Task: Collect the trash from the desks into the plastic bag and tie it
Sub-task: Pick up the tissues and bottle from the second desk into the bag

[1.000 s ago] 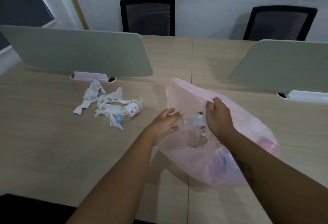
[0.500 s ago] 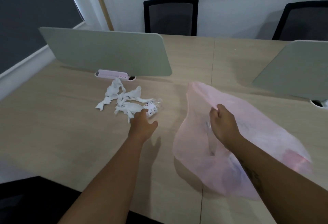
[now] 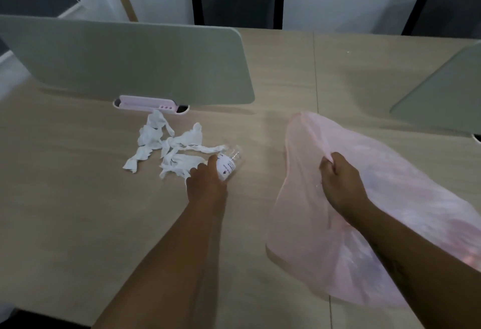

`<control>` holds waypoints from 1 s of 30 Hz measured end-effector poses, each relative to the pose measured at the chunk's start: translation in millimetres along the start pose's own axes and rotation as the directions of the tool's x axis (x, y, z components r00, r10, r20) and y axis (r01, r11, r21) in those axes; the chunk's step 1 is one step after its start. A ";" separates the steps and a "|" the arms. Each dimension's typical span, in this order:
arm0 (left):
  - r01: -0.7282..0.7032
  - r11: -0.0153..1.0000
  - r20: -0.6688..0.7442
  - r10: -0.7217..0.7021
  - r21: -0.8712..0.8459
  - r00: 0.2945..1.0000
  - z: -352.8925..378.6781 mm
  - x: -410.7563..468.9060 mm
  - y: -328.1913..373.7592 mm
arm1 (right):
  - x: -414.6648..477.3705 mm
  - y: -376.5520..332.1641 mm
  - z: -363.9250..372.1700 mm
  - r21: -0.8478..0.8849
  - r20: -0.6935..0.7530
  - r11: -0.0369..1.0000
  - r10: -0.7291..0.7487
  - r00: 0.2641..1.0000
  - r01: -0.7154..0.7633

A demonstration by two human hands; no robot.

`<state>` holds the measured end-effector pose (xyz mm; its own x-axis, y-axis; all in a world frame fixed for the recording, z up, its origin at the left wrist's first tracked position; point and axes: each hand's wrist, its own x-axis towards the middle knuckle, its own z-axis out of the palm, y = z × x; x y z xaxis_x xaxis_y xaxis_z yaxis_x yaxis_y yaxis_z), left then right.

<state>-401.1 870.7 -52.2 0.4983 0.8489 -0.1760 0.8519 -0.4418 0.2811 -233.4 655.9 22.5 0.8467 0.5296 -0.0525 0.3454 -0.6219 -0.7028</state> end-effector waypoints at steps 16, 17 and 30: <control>0.109 0.695 0.533 0.431 -0.710 0.728 -24.6 -38.6 136.9 | 16.4 -23.6 -15.7 0.094 -0.071 0.995 -0.036 0.997 0.043; 0.070 0.704 0.480 0.404 -0.707 0.779 -24.6 -33.3 128.9 | 17.0 -25.8 -13.9 0.100 -0.064 0.993 -0.050 0.997 0.056; 0.092 0.993 0.128 -0.101 0.079 0.987 -9.4 61.1 -81.7 | 17.4 -74.4 77.3 0.115 0.164 0.966 -0.247 0.955 0.230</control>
<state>-441.8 961.4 -77.0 0.4259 0.8452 -0.3228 0.9041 -0.3837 0.1881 -275.7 756.0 19.1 0.6567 0.7541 0.0072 0.4821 -0.4125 -0.7729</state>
